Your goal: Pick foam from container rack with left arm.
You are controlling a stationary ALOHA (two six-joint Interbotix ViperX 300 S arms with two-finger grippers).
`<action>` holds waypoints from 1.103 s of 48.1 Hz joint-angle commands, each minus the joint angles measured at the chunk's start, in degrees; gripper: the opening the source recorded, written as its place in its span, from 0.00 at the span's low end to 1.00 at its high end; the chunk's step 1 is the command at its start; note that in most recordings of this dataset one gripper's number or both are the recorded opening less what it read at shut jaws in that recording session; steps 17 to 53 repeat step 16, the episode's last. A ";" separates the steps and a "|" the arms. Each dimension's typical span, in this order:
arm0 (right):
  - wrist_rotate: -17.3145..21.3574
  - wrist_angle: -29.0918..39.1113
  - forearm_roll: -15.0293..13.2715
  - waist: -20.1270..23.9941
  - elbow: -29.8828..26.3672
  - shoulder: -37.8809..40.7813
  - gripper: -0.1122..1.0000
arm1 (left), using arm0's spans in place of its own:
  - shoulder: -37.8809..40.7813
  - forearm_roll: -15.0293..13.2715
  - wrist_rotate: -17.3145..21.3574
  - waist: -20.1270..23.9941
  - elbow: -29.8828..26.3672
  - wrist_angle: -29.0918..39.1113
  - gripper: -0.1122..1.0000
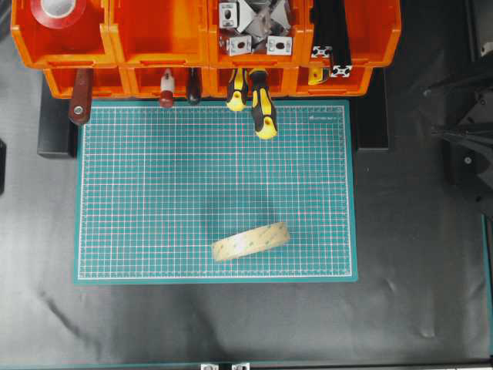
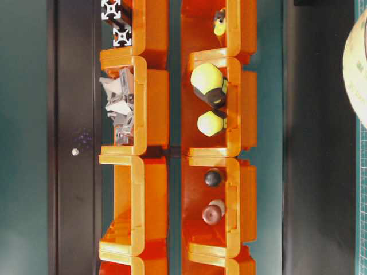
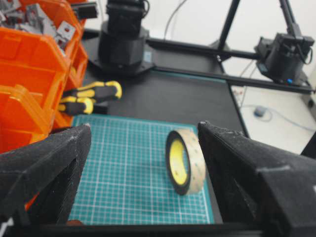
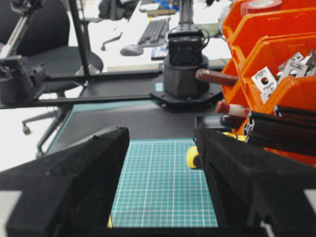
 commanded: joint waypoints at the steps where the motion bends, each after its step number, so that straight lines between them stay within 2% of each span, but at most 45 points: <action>1: 0.00 -0.35 0.00 0.00 -1.32 0.53 0.61 | 0.26 0.18 0.09 0.18 -0.53 -0.53 0.85; 53: 0.26 -0.09 0.00 0.00 -1.32 0.53 0.61 | 0.26 0.18 0.09 0.18 -0.09 -0.53 0.85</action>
